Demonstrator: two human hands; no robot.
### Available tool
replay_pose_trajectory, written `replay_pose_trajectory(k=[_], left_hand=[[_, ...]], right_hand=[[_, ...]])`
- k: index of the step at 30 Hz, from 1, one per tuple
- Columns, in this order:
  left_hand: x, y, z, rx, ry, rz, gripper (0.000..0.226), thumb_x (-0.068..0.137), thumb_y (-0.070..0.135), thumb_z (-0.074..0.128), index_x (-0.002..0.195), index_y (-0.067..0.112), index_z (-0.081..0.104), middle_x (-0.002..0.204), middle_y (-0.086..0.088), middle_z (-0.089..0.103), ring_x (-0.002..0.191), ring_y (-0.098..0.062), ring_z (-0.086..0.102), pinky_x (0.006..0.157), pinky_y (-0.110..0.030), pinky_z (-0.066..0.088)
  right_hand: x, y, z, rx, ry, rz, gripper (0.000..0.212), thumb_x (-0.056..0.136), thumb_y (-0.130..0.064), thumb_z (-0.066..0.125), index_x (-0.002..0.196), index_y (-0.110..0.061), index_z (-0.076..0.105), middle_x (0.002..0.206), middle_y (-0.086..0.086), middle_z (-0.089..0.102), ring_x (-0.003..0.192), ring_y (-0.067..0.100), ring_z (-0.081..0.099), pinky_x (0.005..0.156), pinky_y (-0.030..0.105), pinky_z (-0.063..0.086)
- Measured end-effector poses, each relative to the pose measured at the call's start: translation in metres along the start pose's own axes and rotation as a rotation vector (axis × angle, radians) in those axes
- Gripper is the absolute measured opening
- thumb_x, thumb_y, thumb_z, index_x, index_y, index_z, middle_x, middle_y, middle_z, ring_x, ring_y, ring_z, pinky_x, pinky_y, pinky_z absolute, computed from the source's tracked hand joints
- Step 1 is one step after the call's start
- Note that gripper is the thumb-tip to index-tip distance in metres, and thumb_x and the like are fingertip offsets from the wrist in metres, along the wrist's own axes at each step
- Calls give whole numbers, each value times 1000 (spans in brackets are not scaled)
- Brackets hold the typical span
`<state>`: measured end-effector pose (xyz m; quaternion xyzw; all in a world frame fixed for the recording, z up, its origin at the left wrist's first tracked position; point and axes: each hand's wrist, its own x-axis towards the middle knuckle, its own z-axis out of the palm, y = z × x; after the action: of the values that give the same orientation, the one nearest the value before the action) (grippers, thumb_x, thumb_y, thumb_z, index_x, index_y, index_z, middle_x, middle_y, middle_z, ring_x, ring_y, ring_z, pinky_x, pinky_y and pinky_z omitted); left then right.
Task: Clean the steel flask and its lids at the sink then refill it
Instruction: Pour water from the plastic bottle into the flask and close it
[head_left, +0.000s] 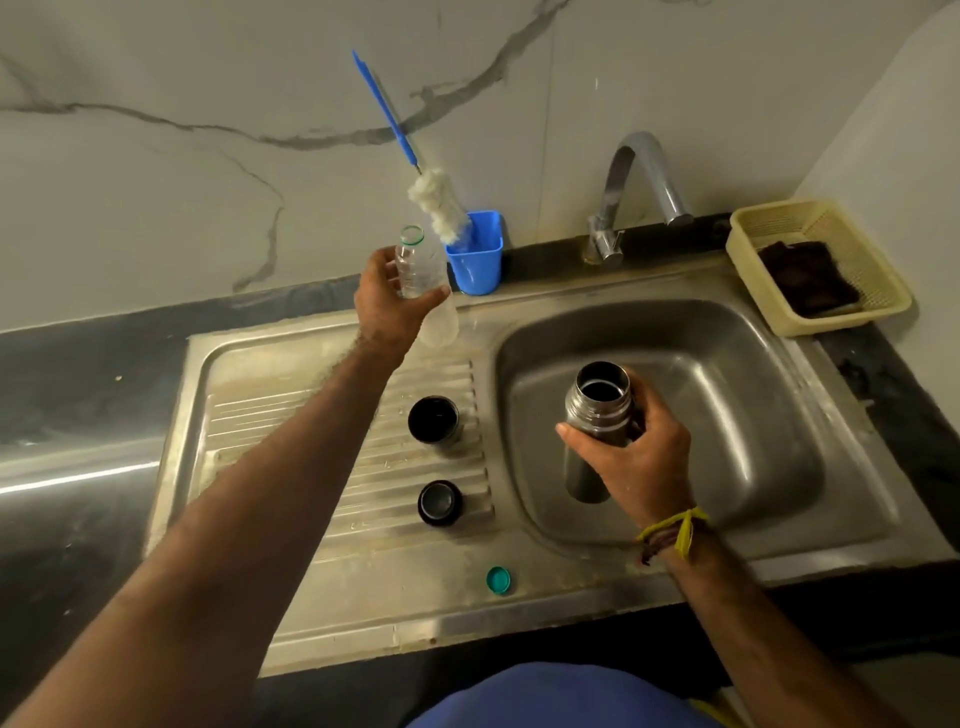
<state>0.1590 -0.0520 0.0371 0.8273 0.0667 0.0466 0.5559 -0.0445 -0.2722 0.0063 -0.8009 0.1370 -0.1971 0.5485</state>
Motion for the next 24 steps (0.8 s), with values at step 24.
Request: replay_pose_trajectory(k=[24], left_hand=[[8, -27, 11, 84, -177, -6, 121, 67, 5, 93, 159, 23, 17, 143, -3, 52, 123, -17, 55, 104, -32, 47]], right_hand=[[17, -3, 6, 38, -40, -19, 67, 62, -19, 95, 121, -13, 64, 109, -3, 71, 96, 5, 68, 82, 16, 54]])
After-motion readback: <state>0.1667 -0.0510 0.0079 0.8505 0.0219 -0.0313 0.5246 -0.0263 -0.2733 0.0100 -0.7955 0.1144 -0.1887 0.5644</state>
